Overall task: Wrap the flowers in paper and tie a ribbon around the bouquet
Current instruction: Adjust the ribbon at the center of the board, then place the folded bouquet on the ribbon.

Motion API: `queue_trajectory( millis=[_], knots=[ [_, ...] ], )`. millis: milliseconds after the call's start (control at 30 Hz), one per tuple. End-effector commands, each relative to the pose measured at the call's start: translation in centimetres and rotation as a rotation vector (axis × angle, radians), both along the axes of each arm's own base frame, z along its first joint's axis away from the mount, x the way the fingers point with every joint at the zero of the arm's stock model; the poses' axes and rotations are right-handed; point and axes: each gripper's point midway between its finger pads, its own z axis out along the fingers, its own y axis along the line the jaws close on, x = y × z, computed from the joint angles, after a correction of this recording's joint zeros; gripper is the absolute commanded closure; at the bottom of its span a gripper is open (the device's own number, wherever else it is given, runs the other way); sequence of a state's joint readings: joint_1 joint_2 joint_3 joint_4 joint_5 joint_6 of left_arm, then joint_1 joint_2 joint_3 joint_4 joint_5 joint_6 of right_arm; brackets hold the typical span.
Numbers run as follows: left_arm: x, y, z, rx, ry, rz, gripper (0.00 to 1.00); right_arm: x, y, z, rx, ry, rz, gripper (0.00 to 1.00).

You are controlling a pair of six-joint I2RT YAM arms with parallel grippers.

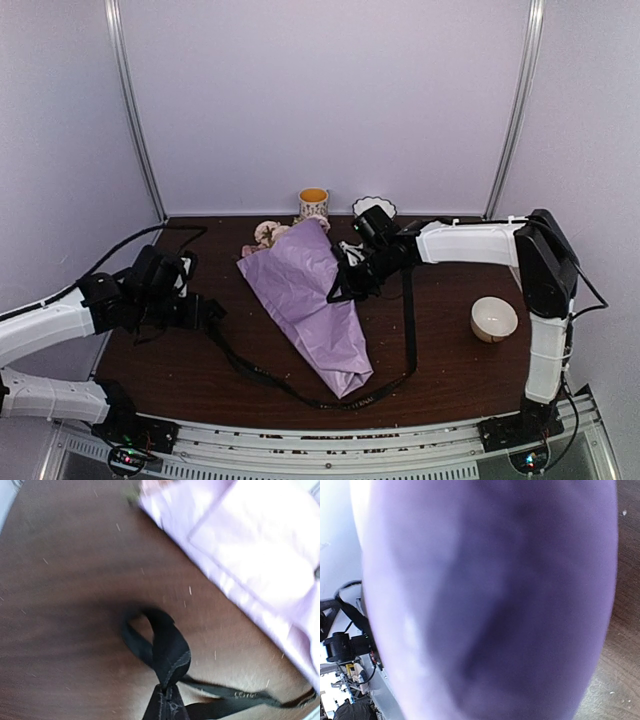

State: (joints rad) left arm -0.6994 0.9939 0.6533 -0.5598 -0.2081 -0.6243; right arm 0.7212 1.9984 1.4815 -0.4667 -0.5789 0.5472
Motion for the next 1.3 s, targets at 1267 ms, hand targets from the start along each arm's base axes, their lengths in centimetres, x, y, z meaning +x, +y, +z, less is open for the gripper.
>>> queue_trajectory(
  millis=[1267],
  knots=[
    [2.7,-16.7,-10.8,-0.159,0.337,-0.438,1.00,-8.9,-0.2,-2.1,-0.118,-0.126,-0.079,0.61]
  ],
)
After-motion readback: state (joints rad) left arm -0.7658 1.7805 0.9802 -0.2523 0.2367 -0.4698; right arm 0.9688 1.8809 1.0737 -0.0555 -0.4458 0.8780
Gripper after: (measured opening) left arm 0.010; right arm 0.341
